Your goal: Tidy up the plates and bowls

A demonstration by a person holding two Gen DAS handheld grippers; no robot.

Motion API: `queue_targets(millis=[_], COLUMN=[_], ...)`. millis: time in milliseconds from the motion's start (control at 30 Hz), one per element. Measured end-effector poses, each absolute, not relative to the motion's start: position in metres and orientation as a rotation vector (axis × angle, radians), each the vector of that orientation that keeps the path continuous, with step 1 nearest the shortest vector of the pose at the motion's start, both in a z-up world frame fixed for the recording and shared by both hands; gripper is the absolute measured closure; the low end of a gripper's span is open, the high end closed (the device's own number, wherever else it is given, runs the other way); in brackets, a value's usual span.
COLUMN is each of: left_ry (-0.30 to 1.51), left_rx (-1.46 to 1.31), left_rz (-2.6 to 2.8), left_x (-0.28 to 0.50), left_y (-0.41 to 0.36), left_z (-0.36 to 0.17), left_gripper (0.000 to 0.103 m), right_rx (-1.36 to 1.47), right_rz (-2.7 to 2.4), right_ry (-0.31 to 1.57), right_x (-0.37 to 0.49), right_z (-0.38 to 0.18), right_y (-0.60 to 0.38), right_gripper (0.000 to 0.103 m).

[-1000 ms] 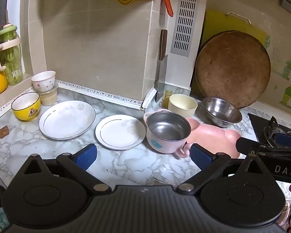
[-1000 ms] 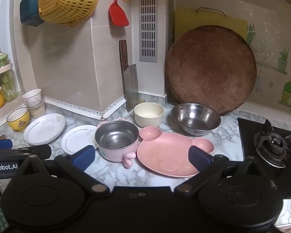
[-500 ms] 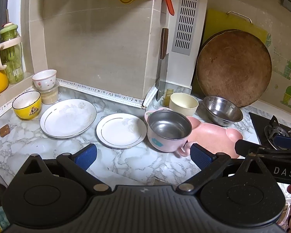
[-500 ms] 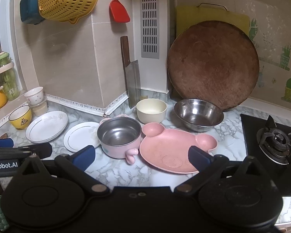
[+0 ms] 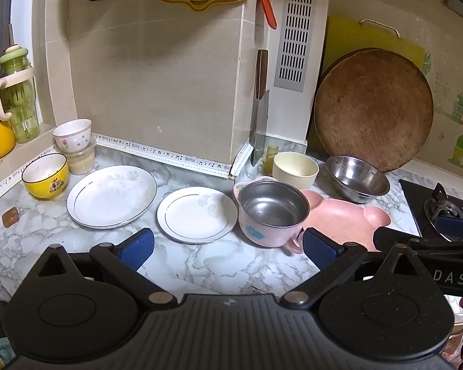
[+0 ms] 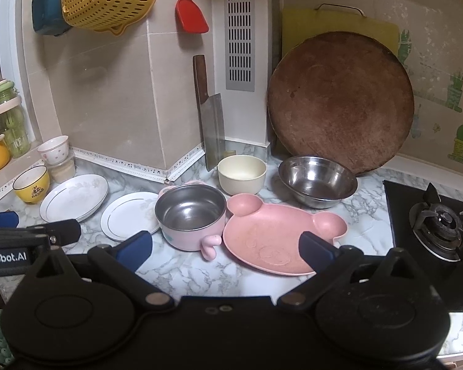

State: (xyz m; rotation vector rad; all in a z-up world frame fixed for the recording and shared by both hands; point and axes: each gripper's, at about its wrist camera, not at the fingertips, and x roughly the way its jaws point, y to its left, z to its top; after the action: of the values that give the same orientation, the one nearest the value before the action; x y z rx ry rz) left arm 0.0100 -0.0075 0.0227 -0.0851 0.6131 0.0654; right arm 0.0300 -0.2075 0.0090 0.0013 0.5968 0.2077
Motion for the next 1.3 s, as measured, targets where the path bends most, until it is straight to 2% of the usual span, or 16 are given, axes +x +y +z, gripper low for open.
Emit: queue_targets(millis=[1300], left_ry=[0.586], left_rx=[-0.115], left_rz=[0.086], left_x=[0.026], left_y=[0.012], left_z=[0.018], left_gripper=[0.0], right_rx=[-0.024], right_rz=[0.228], right_ry=[0.591], right_x=[0.048], right_z=[0.012], right_y=[-0.19], right_gripper=[0.001])
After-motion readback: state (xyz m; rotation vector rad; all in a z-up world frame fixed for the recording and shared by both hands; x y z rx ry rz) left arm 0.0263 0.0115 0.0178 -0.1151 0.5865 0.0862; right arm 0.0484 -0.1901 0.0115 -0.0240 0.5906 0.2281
